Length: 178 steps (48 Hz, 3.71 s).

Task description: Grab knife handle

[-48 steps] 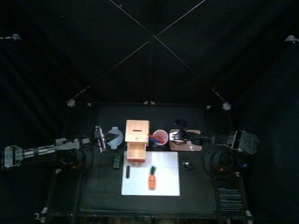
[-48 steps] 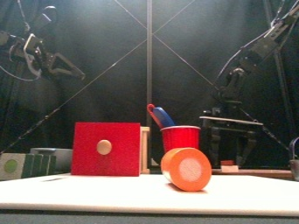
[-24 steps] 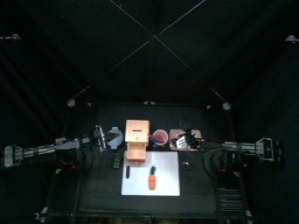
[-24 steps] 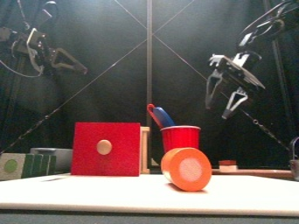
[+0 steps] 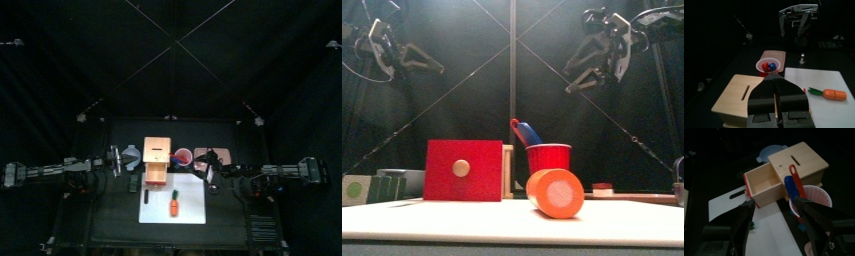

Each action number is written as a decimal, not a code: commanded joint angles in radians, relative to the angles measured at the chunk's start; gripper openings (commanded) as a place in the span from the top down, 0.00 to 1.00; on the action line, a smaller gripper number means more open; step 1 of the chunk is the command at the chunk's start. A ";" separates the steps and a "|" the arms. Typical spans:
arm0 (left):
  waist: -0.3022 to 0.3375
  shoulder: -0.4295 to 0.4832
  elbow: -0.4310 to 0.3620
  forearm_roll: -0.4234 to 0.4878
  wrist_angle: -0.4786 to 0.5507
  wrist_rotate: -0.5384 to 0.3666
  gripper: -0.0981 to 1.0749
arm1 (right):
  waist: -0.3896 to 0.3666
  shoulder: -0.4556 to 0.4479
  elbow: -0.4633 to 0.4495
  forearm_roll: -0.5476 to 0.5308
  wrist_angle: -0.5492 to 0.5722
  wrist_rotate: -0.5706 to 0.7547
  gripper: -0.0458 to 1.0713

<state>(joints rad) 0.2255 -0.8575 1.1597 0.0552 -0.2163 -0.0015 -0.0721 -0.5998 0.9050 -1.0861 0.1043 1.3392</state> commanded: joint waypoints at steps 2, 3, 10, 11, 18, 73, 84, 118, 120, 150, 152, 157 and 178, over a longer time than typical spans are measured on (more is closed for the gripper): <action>-0.002 0.003 -0.020 -0.011 -0.005 0.002 0.81 | -0.003 -0.011 -0.003 0.011 -0.006 0.002 0.11; -0.002 0.003 -0.020 -0.011 -0.005 0.002 0.81 | -0.003 -0.011 -0.002 0.012 -0.006 0.002 0.11; 0.000 0.003 -0.015 -0.011 -0.005 0.003 0.81 | -0.003 -0.005 0.005 0.021 -0.006 0.000 0.11; 0.002 0.003 -0.014 -0.011 -0.005 0.003 0.81 | -0.003 -0.005 0.006 0.023 -0.006 0.000 0.11; 0.020 0.003 -0.009 -0.009 -0.005 0.005 0.81 | -0.006 0.003 0.014 0.035 -0.006 0.002 0.11; 0.035 0.018 -0.002 -0.005 -0.023 0.009 0.81 | -0.118 0.156 -0.400 0.969 0.696 -0.716 0.11; 0.037 0.018 0.005 -0.003 -0.023 0.009 0.81 | -0.190 0.201 -0.449 1.072 0.793 -0.842 0.11; 0.017 0.020 0.035 0.011 0.041 0.006 0.79 | -0.163 0.357 -0.522 1.155 0.762 -0.959 0.11; 0.012 0.018 0.034 0.009 0.057 0.005 0.78 | -0.160 0.357 -0.522 1.155 0.752 -0.959 0.11; 0.006 0.020 0.029 -0.002 0.071 0.003 0.68 | -0.172 0.416 -0.578 1.144 0.782 -0.957 0.11; 0.005 0.020 0.032 -0.002 0.071 0.003 0.68 | -0.172 0.434 -0.598 1.144 0.805 -0.960 0.11; 0.005 0.018 0.040 -0.005 0.072 0.003 0.68 | -0.175 0.479 -0.653 1.144 0.847 -0.979 0.11; 0.012 0.020 0.058 -0.005 0.072 0.003 0.68 | -0.233 0.606 -0.848 1.163 0.977 -1.015 0.11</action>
<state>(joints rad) 0.2347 -0.8406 1.2333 0.0522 -0.1335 0.0015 -0.2915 0.0061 0.1181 0.0736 1.0508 0.3267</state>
